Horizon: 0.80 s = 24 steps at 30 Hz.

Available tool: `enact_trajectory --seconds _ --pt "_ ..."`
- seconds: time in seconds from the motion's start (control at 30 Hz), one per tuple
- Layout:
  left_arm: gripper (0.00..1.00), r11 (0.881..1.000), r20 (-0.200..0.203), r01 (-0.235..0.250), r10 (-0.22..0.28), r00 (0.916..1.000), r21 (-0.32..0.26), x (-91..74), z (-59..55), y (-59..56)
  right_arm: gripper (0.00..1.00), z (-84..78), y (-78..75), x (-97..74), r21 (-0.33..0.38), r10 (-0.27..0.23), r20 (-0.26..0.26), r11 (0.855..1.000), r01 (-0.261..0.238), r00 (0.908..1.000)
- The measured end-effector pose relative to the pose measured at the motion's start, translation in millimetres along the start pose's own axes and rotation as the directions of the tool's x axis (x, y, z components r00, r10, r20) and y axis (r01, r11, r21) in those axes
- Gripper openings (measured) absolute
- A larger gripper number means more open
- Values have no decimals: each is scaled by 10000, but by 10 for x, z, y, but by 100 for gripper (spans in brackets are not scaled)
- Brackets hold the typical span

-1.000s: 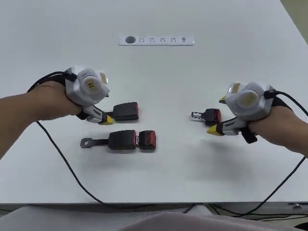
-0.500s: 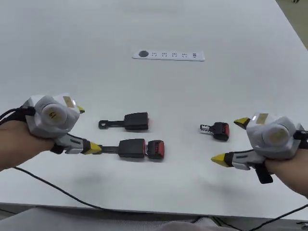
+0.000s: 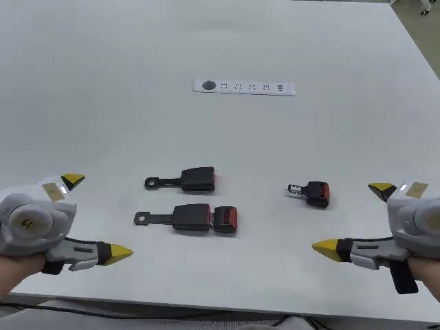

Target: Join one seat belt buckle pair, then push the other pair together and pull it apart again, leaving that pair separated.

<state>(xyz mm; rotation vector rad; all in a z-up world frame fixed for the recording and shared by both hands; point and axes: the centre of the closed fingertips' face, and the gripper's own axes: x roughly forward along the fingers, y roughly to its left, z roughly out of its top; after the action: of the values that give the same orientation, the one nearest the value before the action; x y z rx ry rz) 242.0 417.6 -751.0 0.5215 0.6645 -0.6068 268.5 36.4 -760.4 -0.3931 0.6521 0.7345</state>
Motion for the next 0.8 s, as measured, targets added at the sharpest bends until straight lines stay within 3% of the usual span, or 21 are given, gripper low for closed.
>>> enact_trajectory --seconds 0.07,0.13,0.23,0.43,0.8 --pt "100 9994 -119 -232 228 9997 -273 -39 -52 33 100 33 29 -34 113 -60 99 9999 59 9999" --pt "100 9962 182 -180 196 9996 -849 -33 -64 20 100 46 38 -39 94 -181 163 9998 180 9997" --pt "100 9947 19 -263 266 9996 -993 -24 -120 35 100 32 52 -17 136 -110 166 9998 108 9998" --pt "99 9933 271 -332 364 9990 -1109 -60 -34 31 100 31 50 -57 -116 -163 135 9998 164 9998" --pt "97 9885 412 -435 499 9979 -1449 -125 32 10 100 -26 92 -111 148 -370 -53 9992 370 9993"
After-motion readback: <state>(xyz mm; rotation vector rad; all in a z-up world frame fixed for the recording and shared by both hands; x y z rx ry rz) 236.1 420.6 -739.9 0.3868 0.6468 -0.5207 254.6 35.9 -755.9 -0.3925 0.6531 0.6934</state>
